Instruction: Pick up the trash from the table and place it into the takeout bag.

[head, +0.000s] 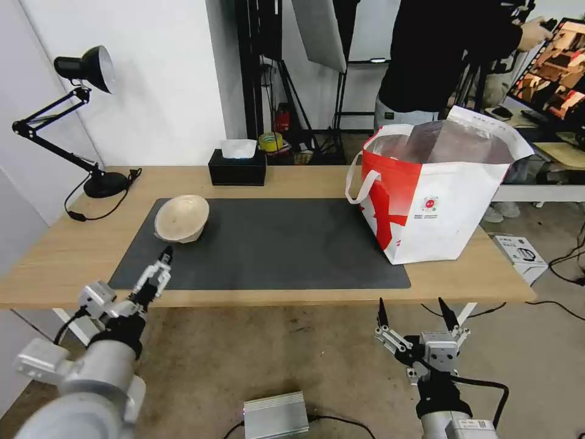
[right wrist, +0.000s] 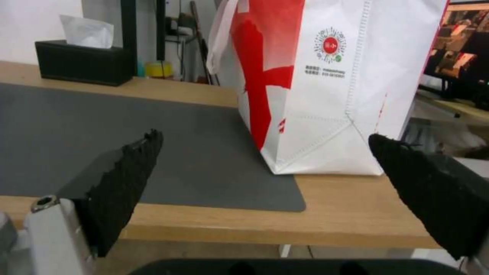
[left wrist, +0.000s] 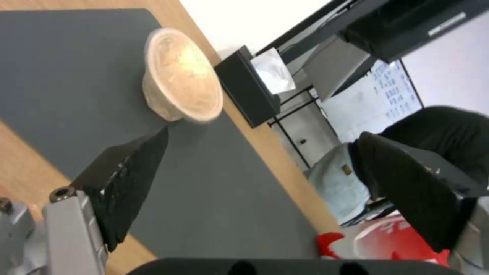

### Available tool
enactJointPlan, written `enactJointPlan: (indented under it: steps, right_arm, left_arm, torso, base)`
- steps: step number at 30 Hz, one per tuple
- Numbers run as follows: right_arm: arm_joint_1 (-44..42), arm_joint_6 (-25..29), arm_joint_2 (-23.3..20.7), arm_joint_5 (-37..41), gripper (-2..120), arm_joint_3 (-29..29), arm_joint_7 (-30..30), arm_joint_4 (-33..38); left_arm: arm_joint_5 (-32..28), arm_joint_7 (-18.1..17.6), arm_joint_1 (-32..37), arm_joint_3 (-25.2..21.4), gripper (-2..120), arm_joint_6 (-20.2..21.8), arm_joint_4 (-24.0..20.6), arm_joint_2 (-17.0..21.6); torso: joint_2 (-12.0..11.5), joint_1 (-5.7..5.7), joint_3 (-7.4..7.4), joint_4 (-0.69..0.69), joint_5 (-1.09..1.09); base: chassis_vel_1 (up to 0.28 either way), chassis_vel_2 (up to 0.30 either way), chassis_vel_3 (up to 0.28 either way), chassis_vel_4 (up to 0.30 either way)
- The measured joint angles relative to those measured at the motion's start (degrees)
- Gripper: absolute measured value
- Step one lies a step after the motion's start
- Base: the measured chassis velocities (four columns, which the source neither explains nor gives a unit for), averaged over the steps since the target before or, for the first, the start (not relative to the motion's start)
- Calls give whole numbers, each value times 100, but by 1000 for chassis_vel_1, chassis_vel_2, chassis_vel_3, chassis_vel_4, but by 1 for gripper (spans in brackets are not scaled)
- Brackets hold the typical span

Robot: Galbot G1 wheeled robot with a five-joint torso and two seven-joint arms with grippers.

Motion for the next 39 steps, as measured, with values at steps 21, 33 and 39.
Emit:
enactJointPlan:
  steps: [21, 33, 39]
  right_arm:
    - [0, 0, 0, 0, 100, 1, 0, 0]
    - [0, 0, 0, 0, 100, 0, 0, 0]
    - [0, 1, 0, 0, 100, 0, 0, 0]
  left_arm:
    - [-1863, -1665, -1540, -236, 100, 86, 817, 1224]
    - [-1960, -2139, -2545, 539, 100, 89, 1665, 1373]
    - [-1986, -2311, -2842, 788, 100, 105, 1983, 1402]
  torso:
    - [0, 0, 0, 1, -1]
    - [0, 0, 0, 0, 0]
    - [0, 0, 0, 0, 1]
  base:
    - [0, 0, 0, 0]
    - [0, 0, 0, 0]
    - [0, 0, 0, 0]
